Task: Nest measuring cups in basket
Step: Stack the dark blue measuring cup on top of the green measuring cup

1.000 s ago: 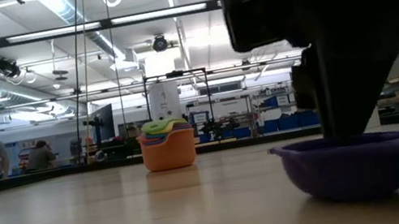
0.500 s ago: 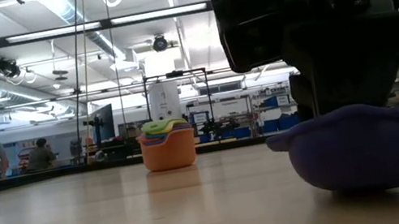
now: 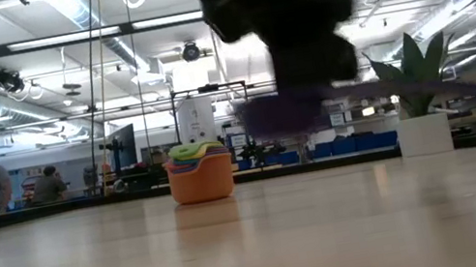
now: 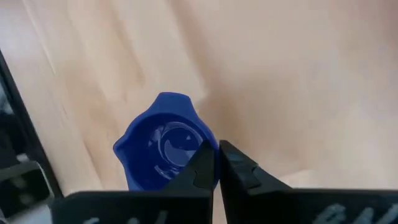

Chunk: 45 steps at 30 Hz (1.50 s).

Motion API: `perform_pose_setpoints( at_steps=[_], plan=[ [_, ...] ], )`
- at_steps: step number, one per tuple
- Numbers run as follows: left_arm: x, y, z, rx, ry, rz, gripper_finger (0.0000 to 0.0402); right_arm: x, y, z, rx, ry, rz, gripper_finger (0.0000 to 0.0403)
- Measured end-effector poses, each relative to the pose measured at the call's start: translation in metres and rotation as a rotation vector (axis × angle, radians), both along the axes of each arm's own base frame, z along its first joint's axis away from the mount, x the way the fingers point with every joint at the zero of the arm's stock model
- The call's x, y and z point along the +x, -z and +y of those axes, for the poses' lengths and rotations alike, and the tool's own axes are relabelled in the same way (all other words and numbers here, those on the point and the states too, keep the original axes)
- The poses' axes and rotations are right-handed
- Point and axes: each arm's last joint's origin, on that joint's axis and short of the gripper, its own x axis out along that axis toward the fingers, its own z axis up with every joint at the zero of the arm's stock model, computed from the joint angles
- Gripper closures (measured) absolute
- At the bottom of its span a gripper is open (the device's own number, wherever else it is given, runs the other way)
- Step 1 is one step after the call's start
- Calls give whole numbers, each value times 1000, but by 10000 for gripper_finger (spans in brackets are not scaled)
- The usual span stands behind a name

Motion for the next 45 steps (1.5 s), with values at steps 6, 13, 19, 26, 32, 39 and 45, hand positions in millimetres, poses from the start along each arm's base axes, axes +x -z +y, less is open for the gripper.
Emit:
perform_pose_setpoints(
  at_steps=[6,13,19,26,32,39,45],
  plan=[
    [-3,1,1,-8,-32,28,311,24,-47,-45,0,185,-32,392],
    [-13,-4,5,16,-63,-9,311,38,-66,-94,29,515,-91,392],
    [-27,-11,11,35,-65,-61,311,42,-67,-124,97,749,-113,392],
    [-40,-17,16,89,-20,-103,311,49,-67,-152,104,868,-186,392],
    [-43,-19,17,105,5,-110,311,52,-59,-160,151,899,-155,392],
    [-44,-19,17,124,32,-108,311,60,-36,-165,156,903,-106,392],
    [-44,-18,17,127,35,-102,311,59,-27,-168,138,903,-62,392]
  ],
)
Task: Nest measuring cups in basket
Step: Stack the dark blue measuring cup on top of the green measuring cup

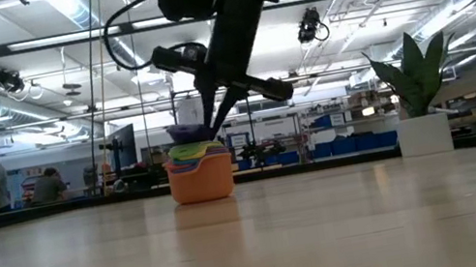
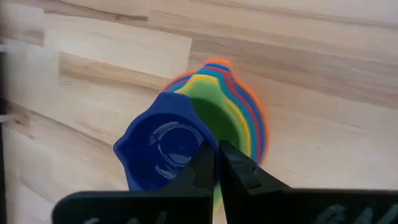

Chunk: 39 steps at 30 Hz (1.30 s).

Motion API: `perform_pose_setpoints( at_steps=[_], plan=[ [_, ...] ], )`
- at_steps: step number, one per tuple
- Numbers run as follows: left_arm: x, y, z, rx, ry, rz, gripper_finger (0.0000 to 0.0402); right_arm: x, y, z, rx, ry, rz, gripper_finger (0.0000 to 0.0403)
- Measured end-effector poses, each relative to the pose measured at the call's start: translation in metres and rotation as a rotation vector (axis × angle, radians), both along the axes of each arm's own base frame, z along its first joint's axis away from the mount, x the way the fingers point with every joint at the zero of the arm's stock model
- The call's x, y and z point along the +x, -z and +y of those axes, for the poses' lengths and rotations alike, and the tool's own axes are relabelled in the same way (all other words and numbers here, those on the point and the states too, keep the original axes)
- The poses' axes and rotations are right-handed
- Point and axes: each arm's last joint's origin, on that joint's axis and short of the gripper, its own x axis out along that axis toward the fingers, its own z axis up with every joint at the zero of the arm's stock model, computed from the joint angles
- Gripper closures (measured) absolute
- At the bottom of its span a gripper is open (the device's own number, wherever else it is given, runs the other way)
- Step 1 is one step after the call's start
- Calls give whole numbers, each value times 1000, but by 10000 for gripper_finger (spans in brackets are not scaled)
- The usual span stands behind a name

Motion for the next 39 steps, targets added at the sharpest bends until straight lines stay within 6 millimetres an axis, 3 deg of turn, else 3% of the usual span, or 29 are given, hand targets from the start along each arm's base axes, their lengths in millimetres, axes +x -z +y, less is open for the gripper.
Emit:
perform_pose_setpoints(
  at_steps=[9,22,28,39],
  plan=[
    [-1,1,0,4,0,14,311,-3,1,-1,9,-24,39,389],
    [-3,2,1,13,0,41,311,-1,0,-4,-62,-164,16,324],
    [-4,3,1,17,-1,56,311,5,-3,-9,-1,-212,-69,323],
    [-6,4,2,20,-2,69,311,1,-2,-12,-9,-209,-27,348]
  ],
)
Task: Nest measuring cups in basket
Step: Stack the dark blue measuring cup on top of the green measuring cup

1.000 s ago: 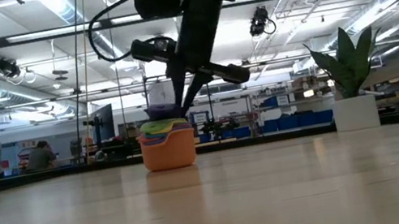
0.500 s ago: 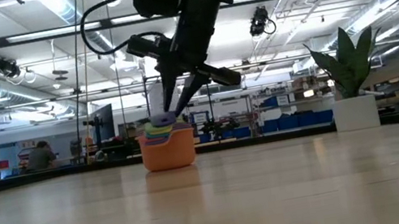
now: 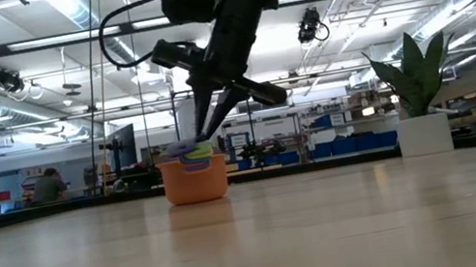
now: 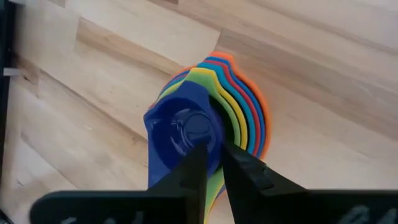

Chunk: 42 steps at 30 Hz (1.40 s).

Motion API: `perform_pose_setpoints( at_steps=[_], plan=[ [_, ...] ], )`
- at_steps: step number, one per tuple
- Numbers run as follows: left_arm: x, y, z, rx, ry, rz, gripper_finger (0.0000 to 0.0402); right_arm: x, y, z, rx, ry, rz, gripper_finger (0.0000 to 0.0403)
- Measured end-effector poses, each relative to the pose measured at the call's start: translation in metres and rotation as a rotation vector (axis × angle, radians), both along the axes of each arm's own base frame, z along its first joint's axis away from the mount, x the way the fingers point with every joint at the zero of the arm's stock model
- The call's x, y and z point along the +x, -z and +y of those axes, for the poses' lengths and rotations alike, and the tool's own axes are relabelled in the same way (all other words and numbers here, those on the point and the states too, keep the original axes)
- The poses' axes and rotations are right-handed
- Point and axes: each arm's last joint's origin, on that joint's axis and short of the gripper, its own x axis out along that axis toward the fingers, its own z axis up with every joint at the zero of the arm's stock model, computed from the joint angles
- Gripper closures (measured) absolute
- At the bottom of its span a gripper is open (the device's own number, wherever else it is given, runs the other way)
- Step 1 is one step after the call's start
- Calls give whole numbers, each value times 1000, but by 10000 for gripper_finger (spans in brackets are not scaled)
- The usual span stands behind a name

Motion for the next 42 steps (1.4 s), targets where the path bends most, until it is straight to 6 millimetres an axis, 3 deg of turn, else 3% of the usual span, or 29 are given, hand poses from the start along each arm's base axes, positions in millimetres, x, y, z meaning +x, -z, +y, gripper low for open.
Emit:
perform_pose_setpoints(
  at_steps=[6,18,29,36,42],
  plan=[
    [0,0,0,0,0,0,311,0,0,1,9,-56,-5,361],
    [0,0,0,1,2,0,311,-1,-1,-8,71,-162,-24,345],
    [0,0,0,9,14,3,311,-9,-2,-15,121,-121,39,373],
    [1,3,0,11,10,14,311,-10,-41,-12,35,-209,51,397],
    [9,32,-3,21,-8,111,311,-19,-89,-5,-119,-395,83,400]
  ],
)
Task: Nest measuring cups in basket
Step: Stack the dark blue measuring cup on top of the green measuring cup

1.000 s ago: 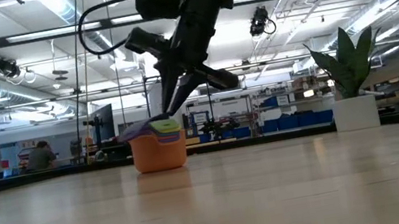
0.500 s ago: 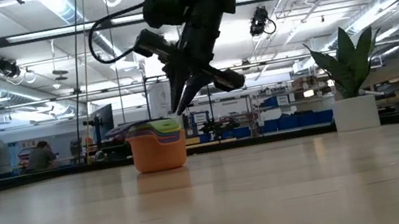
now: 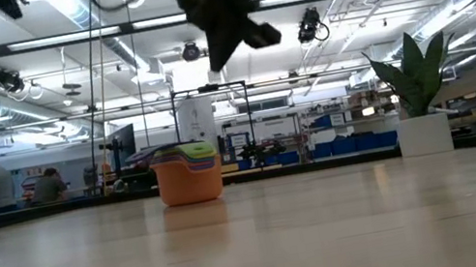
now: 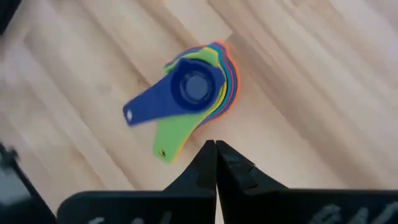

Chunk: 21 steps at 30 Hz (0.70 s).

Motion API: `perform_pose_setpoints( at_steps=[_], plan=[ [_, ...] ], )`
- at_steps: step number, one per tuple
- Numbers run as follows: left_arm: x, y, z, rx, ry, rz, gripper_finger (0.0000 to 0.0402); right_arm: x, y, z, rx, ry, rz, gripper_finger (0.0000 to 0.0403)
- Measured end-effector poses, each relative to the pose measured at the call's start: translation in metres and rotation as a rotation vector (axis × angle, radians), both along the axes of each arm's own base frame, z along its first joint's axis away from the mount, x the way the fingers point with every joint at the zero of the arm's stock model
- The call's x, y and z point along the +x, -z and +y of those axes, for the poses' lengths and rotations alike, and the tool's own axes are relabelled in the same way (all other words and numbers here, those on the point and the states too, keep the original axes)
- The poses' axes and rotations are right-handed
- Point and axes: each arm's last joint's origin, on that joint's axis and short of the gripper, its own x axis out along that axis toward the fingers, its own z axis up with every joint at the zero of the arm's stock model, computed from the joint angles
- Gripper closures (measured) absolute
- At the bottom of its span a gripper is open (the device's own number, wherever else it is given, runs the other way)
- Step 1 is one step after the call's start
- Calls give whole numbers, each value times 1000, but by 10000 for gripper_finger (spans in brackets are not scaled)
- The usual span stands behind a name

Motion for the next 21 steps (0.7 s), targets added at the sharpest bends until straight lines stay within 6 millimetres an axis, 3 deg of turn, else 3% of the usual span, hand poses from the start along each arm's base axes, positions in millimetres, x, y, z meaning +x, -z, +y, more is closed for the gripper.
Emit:
perform_pose_setpoints(
  at_steps=[4,8,14,21],
  plan=[
    [13,18,-3,-6,-6,-25,311,-7,-19,9,-85,-198,9,400],
    [28,42,-1,-53,-64,-69,311,-14,-17,11,-155,-288,87,401],
    [45,101,4,-105,-135,-84,311,-16,10,4,-188,-340,186,401],
    [56,159,6,-97,-88,-223,311,-9,53,5,-139,-415,152,401]
  ],
)
